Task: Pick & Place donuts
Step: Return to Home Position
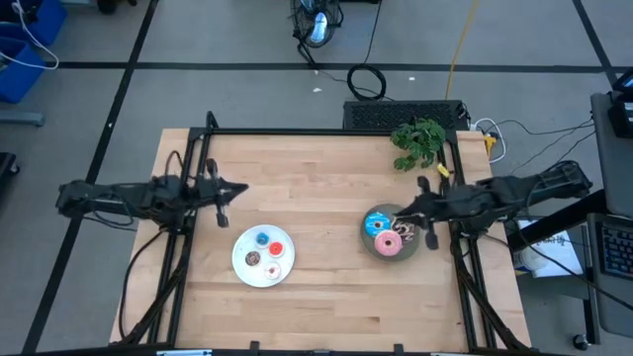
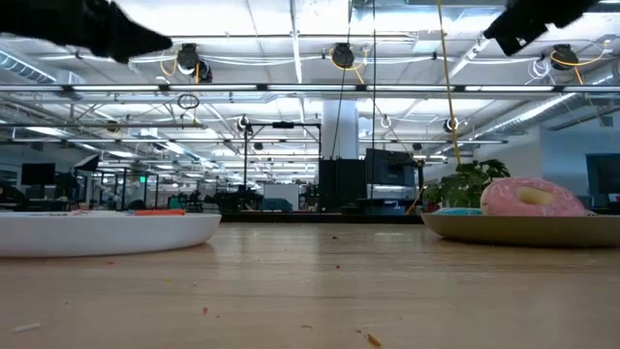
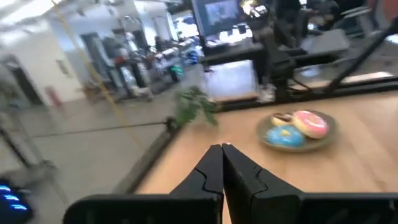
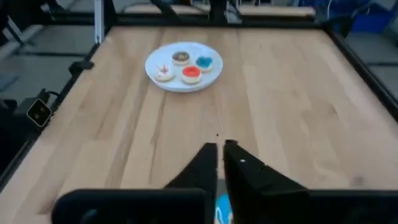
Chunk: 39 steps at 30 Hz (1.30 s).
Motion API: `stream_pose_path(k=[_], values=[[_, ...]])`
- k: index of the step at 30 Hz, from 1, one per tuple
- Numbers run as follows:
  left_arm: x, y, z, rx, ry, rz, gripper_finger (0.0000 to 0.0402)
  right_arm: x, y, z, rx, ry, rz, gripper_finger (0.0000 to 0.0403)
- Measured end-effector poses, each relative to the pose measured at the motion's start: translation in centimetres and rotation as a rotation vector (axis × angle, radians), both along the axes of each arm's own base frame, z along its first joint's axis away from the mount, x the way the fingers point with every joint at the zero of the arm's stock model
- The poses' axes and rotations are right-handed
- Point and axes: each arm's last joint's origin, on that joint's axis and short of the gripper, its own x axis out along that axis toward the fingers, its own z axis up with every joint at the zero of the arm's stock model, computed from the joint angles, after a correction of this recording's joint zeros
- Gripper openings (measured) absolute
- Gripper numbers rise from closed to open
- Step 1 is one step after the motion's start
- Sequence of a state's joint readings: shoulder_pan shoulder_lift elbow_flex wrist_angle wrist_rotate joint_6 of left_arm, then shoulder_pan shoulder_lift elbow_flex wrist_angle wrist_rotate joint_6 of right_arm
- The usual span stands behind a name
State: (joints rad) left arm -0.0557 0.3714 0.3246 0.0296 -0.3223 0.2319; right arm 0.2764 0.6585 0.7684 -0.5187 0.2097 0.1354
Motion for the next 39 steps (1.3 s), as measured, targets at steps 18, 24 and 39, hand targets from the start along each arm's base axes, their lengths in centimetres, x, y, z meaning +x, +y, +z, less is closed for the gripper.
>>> stream_pose_path(k=[18, 24, 39], values=[[-4.2, -0.2, 2.2, 0.141, -0.199, -0.100, 0.0001, -4.1, -1.2, -8.8, 0.044, -0.397, 0.013, 0.0001], [-3.8, -0.4, -1.4, 0.126, -0.205, -0.168, 0.0001, -4.2, -1.3, -10.2, 0.046, -0.433, 0.013, 0.0001], [-2.1, -0.6, -6.6, 0.131, -0.146, -0.225, 0.0001, -4.0, -1.5, -12.3, 0.004, -0.479, -0.084, 0.0000]])
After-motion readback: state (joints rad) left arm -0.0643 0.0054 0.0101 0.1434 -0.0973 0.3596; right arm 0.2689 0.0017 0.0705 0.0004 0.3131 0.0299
